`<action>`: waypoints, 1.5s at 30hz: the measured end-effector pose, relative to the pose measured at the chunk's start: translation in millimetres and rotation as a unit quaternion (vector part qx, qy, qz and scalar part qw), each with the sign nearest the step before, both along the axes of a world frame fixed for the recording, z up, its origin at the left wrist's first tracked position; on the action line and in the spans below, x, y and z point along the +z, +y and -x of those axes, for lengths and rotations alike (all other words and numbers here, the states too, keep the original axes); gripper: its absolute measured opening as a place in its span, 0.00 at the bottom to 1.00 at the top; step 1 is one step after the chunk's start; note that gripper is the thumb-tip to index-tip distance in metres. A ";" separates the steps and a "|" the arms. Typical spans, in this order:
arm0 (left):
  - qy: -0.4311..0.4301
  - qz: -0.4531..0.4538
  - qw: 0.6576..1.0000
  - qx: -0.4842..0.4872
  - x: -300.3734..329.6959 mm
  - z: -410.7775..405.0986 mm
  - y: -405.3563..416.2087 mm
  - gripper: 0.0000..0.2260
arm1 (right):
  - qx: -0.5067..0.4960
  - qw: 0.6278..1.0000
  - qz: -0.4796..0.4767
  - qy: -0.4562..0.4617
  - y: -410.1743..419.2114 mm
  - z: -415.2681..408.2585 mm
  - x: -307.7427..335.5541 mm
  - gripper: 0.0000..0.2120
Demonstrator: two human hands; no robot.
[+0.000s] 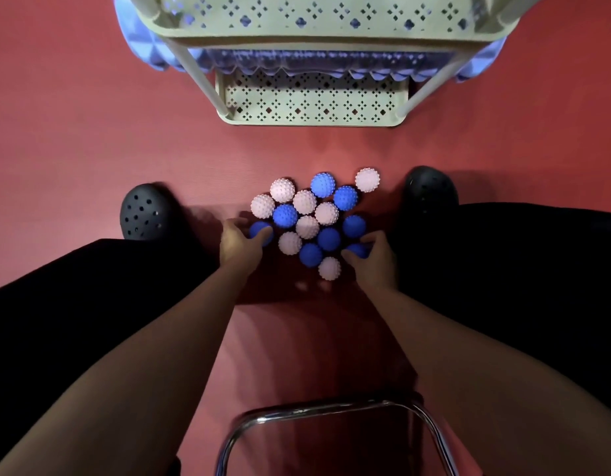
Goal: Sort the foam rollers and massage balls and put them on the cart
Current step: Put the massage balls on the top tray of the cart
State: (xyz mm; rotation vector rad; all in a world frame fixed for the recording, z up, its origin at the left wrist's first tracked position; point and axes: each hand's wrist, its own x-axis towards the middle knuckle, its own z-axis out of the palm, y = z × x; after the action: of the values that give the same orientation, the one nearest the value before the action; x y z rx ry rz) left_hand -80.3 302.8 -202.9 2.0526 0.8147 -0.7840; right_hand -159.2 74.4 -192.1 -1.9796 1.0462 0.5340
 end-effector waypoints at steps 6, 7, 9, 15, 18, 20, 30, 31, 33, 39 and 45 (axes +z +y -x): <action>-0.017 0.071 0.997 0.002 7.2 10.5 5.5 0.28 | 0.050 0.997 -0.026 -0.052 3.6 18.9 12.2 0.23; -0.019 0.085 0.996 0.009 8.0 10.5 6.5 0.28 | 0.066 0.996 -0.033 -0.047 5.4 21.8 11.8 0.21; -0.016 0.078 0.997 0.005 7.8 7.4 10.2 0.29 | 0.086 0.995 -0.048 -0.013 10.3 24.7 9.3 0.19; -0.021 0.055 0.998 -0.036 -0.1 -15.2 11.3 0.27 | 0.097 0.989 -0.080 0.078 23.3 26.2 -3.5 0.24; -0.022 0.017 0.995 -0.091 -8.6 -30.5 7.0 0.27 | 0.070 0.991 -0.095 0.070 25.9 26.6 -10.1 0.25; -0.015 0.015 0.991 -0.131 -15.7 -36.8 4.3 0.28 | 0.062 0.990 -0.110 0.062 26.9 27.2 -14.7 0.22; 0.000 0.006 0.989 -0.150 -17.1 -32.7 7.3 0.21 | 0.057 0.976 -0.198 0.073 14.4 30.2 -17.0 0.18; 0.003 0.008 0.990 -0.142 -9.5 -29.6 8.1 0.19 | 0.058 0.974 -0.205 0.075 13.0 29.9 -10.8 0.17; 0.000 0.030 0.993 -0.117 10.3 -21.8 6.3 0.16 | 0.038 0.970 -0.226 0.084 13.1 28.9 7.5 0.13; 0.006 0.151 0.988 0.036 94.0 -0.9 -13.0 0.20 | -0.192 0.890 -0.401 0.099 12.9 12.1 97.2 0.14; -0.002 0.318 0.935 0.155 224.7 12.5 -25.1 0.16 | -0.223 0.808 -0.544 -0.039 7.9 -3.5 215.4 0.13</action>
State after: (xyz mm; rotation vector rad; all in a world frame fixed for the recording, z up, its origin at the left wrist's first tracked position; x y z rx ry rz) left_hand -92.7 277.7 21.8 1.3141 0.7346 -0.7405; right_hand -155.7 82.3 23.2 -0.6992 0.8072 0.5856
